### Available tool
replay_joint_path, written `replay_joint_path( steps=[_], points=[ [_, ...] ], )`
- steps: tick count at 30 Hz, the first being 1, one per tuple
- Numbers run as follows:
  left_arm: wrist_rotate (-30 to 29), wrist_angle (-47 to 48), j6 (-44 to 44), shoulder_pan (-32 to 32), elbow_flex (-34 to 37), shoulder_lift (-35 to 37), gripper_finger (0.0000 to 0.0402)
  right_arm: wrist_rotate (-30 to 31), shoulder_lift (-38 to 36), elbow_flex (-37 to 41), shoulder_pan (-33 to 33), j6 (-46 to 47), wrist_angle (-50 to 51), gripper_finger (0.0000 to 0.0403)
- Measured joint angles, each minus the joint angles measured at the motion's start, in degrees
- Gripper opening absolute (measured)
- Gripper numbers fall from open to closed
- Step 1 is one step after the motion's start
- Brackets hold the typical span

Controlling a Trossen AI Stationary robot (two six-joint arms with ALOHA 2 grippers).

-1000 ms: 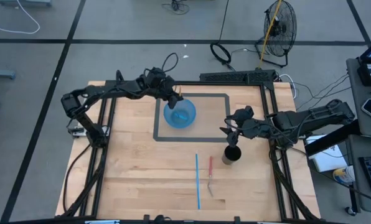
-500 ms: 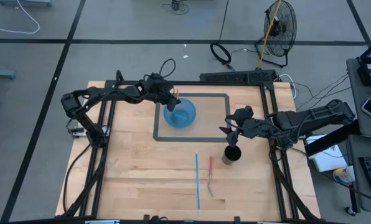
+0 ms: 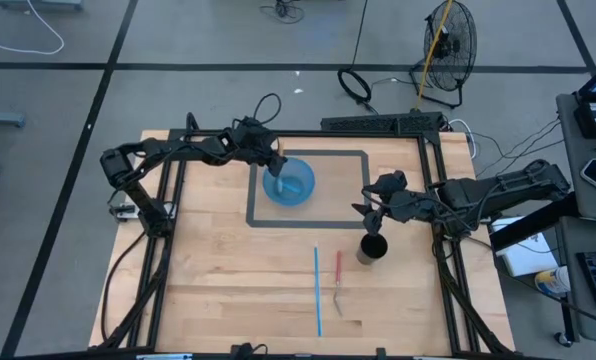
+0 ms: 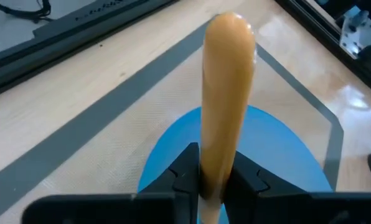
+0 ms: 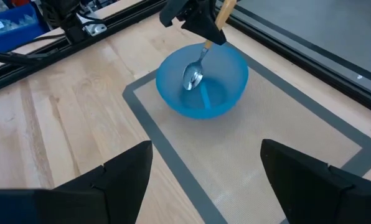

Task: Pick & Place Utensil
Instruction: Put the yellow spoon into the bowl

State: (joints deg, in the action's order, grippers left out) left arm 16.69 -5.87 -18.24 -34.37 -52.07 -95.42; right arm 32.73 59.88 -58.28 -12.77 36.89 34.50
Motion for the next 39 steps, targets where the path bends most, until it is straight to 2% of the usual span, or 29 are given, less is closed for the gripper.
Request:
replay_joint_path(
  steps=[6, 25, 39],
  points=[
    [-1.7, 0.1, -0.2, 0.1, 0.0, 0.0, 0.0076, 0.0, 0.0, 0.0, -0.1, 0.2, 0.0, 0.0293],
    [-9.0, 0.1, 0.5, 0.0, 0.0, 0.0, 0.0076, 0.0, 0.0, 0.0, -0.1, 0.2, 0.0, 0.0293],
    [-10.8, 0.7, -2.9, 0.0, 0.0, 0.0, 0.0077, -0.2, 0.0, 0.0, -0.1, 0.2, 0.0, 0.0293]
  ],
)
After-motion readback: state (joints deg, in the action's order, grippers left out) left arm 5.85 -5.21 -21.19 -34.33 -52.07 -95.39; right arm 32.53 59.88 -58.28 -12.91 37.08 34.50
